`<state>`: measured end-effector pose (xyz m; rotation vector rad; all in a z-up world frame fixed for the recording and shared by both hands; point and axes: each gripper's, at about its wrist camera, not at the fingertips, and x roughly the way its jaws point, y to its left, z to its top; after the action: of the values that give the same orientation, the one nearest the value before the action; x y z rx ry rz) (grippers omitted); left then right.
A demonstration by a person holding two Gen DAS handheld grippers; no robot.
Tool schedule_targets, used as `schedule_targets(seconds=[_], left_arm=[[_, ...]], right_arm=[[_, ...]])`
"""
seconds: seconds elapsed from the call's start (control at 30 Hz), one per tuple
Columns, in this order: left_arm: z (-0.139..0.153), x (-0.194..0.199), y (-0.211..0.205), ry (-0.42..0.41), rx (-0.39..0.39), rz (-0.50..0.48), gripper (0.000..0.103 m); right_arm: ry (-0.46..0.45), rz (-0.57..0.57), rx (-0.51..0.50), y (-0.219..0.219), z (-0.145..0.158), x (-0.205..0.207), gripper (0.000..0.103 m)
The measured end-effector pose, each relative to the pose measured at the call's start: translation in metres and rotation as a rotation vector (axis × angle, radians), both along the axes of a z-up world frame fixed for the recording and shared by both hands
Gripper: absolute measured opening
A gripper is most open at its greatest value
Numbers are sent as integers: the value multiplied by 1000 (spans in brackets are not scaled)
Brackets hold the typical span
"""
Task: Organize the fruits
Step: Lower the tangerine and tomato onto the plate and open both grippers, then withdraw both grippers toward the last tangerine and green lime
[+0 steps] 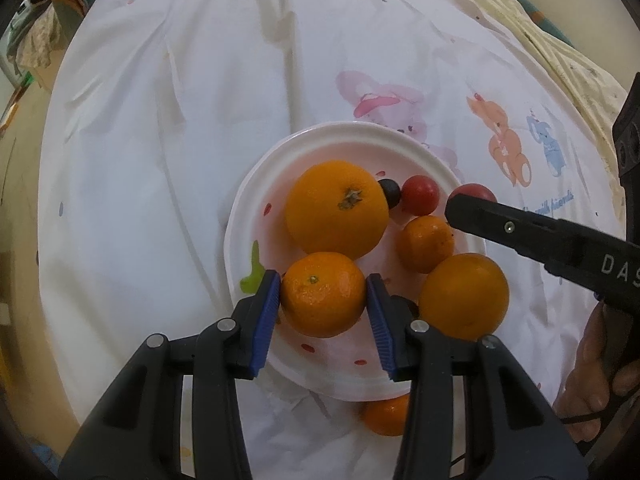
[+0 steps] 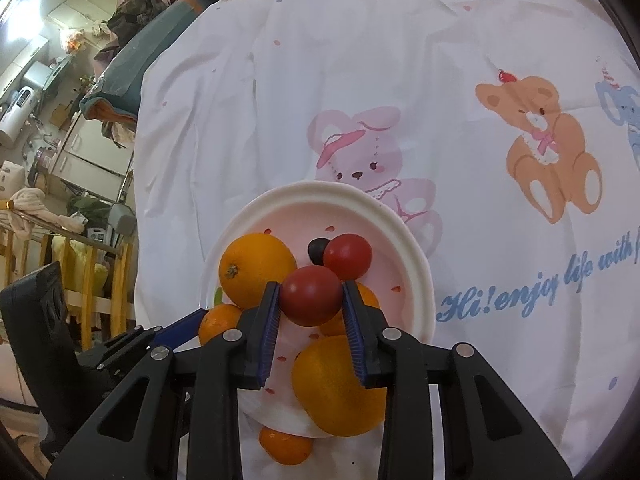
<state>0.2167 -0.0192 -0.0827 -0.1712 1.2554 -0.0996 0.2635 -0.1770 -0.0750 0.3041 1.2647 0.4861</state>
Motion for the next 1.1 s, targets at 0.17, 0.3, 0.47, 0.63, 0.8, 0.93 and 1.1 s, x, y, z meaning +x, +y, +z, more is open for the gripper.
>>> schedule_targets(seconds=[0.17, 0.3, 0.47, 0.63, 0.8, 0.93, 1.1], left_arm=[[-5, 1, -1, 15, -30, -5, 40], [-4, 1, -2, 13, -30, -5, 48], [4, 0, -6, -33, -21, -19, 75], [5, 0, -8, -24, -12, -22, 79], [11, -2, -8, -41, -10, -18, 79], [21, -7, -6, -82, -3, 1, 79], [36, -19, 1, -138, 27, 28, 79]], right_arm=[[10, -11, 5, -1, -1, 0, 34], [11, -8, 1, -1, 0, 0, 34], [12, -6, 0, 0, 3, 0, 40], [-2, -25, 16, -2, 9, 0, 62], [-16, -23, 18, -4, 20, -4, 62], [-47, -20, 8, -8, 32, -13, 62], [-53, -12, 43, -15, 45, -28, 62]])
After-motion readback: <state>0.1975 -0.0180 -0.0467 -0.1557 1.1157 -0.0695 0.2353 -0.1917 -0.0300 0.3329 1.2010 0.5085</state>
